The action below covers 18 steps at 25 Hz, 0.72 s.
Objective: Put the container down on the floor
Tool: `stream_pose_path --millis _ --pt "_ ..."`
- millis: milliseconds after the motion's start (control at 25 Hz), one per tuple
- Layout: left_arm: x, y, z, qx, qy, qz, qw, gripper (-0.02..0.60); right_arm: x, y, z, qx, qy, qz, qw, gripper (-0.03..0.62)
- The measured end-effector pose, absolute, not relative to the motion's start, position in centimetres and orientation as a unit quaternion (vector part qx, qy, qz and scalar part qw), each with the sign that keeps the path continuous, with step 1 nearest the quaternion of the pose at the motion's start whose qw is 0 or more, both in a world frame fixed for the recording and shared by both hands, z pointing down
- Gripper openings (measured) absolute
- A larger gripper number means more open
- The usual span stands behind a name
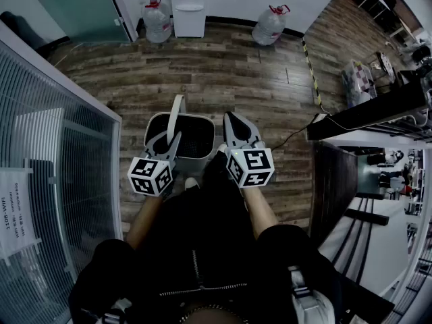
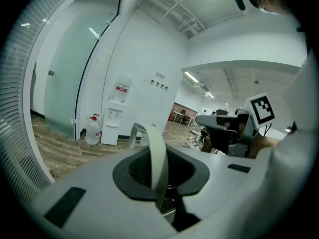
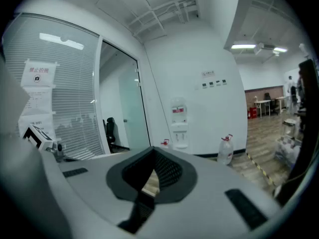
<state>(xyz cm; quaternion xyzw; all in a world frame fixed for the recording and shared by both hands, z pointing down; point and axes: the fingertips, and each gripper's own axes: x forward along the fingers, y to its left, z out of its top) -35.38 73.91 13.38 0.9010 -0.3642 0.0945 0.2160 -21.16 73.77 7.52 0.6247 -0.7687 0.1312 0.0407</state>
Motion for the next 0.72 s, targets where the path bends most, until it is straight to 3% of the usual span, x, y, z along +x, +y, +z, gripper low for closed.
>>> stream_pose_path --millis 720 --pt "-36.1 70.3 13.3 0.898 -0.375 0.096 0.208 0.052 -22.3 72.5 8.5 0.606 -0.78 0.153 0.027 0.009"
